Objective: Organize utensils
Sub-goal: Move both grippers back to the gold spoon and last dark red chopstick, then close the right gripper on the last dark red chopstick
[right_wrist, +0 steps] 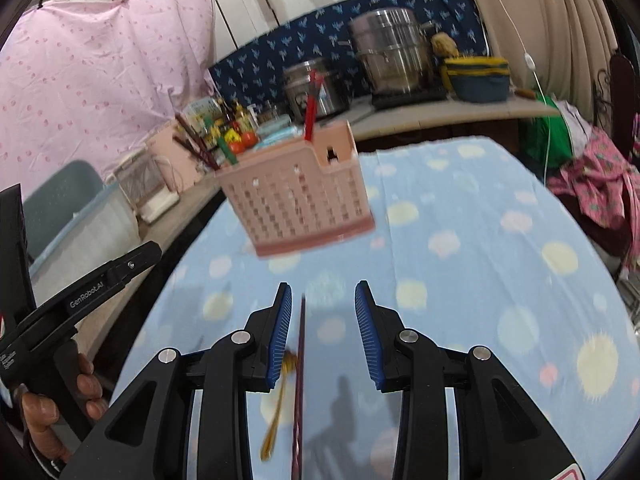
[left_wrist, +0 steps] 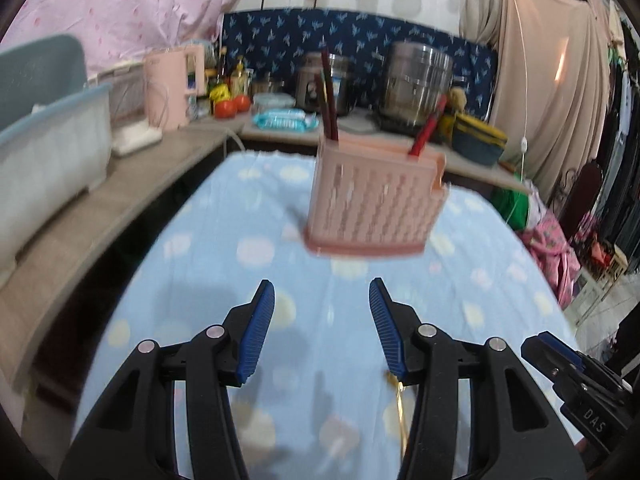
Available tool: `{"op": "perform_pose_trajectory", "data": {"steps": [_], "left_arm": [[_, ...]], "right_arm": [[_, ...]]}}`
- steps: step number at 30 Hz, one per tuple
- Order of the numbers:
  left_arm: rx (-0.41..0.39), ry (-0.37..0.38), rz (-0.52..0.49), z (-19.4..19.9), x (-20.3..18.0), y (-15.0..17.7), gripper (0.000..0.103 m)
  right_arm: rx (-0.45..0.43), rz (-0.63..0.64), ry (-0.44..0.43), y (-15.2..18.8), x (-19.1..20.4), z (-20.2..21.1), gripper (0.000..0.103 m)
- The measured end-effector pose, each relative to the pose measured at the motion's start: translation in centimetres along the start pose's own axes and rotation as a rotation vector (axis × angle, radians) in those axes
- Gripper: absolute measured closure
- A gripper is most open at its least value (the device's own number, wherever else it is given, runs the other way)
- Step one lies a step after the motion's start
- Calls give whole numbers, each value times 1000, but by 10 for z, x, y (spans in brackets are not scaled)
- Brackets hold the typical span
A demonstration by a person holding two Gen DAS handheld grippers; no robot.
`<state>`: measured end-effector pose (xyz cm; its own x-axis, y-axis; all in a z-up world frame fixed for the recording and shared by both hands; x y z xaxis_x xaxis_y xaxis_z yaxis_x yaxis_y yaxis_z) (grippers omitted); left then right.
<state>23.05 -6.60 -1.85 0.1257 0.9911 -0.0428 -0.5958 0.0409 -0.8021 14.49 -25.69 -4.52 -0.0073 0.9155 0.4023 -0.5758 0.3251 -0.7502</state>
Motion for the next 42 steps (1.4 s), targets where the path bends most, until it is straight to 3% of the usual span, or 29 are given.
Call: {"op": "perform_pose_trajectory", "data": {"steps": [5,16,42], "left_arm": [[68,9,-5,5,-1,46,56],[134,2,-26,12,-6,90,56],[179,-2,-60,12,-14,112,53]], "right_arm": [[69,13,24,51,2,6,69],[178,50,-6,118,23,4,73],[219,33,7,137,18,-6,93]]}}
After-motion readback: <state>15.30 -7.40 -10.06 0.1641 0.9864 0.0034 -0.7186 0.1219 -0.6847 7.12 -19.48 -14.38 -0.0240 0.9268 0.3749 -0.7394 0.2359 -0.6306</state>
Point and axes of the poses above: each gripper's, at about its wrist camera, not at the fingertips, and z roughly against the way its jaws point, x to its left, y to its underside, the point moved 9 cm from there along -z, roughly the way its jaws point, and after that the axes turned 8 degrees about -y, right-handed, at the moved point
